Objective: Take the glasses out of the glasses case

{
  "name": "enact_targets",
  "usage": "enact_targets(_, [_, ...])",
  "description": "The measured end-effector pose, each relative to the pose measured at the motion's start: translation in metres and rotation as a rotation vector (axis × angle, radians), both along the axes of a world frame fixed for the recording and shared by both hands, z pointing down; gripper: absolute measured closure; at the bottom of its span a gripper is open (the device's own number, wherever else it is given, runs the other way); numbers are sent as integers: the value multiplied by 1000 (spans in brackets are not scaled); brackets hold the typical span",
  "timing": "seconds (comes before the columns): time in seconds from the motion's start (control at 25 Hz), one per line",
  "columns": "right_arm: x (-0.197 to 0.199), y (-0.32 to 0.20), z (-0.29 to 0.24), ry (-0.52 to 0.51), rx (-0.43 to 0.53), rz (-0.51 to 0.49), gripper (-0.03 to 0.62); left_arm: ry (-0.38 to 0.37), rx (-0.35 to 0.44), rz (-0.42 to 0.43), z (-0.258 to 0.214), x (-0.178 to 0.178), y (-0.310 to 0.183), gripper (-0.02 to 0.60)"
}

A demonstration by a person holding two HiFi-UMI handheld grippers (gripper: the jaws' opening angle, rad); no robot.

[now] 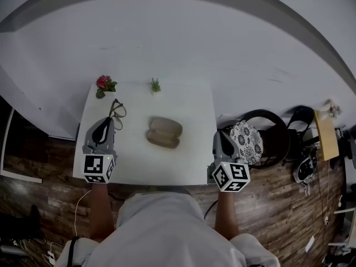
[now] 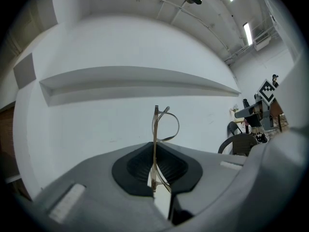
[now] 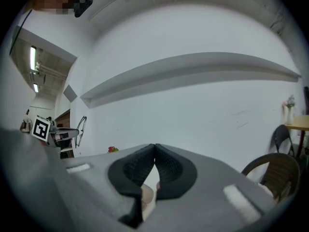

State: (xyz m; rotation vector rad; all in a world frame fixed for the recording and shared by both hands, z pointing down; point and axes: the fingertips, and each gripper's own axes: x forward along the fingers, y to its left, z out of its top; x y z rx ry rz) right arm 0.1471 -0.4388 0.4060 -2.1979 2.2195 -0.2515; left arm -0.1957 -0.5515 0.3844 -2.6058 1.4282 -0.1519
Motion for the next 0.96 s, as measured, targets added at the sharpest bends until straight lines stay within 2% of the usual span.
enact_targets(0.32, [7, 0, 2, -1, -5, 0, 592, 3, 21, -3, -7, 1, -2, 558])
enact_targets(0.96, [22, -1, 9, -5, -14, 26, 591, 33, -19, 12, 7, 9, -15, 558])
